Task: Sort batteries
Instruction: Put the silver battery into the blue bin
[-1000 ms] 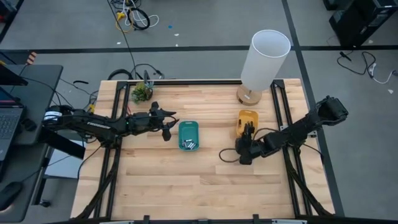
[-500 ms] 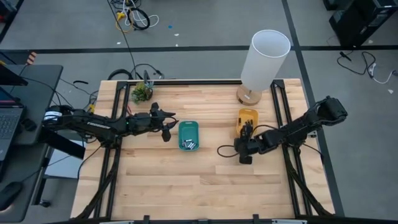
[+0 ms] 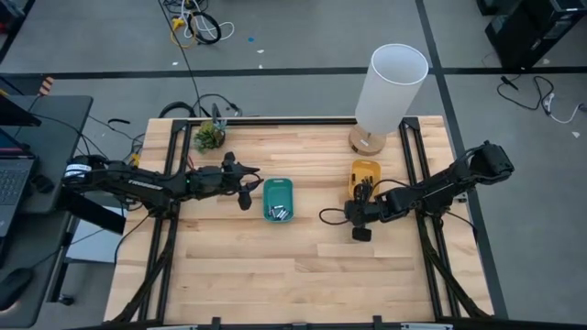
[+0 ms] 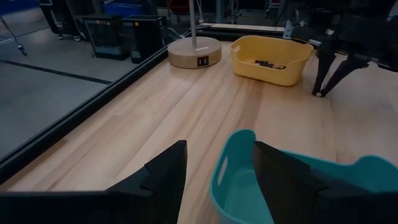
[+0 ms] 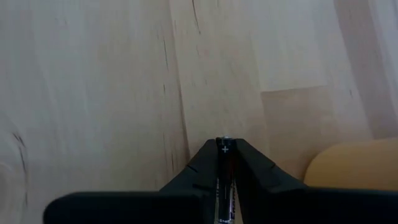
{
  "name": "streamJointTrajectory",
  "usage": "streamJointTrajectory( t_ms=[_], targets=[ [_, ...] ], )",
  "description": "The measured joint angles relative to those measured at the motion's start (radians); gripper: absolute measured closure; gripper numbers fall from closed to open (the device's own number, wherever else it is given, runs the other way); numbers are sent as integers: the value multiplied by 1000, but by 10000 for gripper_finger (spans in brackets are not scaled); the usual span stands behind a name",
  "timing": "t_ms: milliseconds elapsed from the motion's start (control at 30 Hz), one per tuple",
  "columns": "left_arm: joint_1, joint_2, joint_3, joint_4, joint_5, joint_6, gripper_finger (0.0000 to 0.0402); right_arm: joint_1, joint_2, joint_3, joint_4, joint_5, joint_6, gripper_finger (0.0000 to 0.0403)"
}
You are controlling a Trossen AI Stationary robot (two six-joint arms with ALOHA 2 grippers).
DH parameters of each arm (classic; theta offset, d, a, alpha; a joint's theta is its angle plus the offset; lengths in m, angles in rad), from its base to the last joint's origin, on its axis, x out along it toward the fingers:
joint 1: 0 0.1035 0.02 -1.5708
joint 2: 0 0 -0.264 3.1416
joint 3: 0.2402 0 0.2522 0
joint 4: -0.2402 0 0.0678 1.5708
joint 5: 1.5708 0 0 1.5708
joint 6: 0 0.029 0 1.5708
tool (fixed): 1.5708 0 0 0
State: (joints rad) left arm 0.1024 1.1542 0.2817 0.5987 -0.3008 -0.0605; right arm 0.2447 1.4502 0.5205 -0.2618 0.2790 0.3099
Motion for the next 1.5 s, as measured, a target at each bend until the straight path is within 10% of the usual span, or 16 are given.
streamJointTrajectory(
  t_ms=[533, 1200, 1500],
  targets=[
    [0, 0, 0, -27, 1, 0, 204, 3, -25, -8, 107, -70, -4, 373],
    [0, 0, 0, -8, 0, -33, 204, -45, -49, -3, 732, -124, -266, 376],
    [0, 0, 0, 13, 0, -34, 204, -132, 110, 198, 770, -172, -461, 375]
  ],
)
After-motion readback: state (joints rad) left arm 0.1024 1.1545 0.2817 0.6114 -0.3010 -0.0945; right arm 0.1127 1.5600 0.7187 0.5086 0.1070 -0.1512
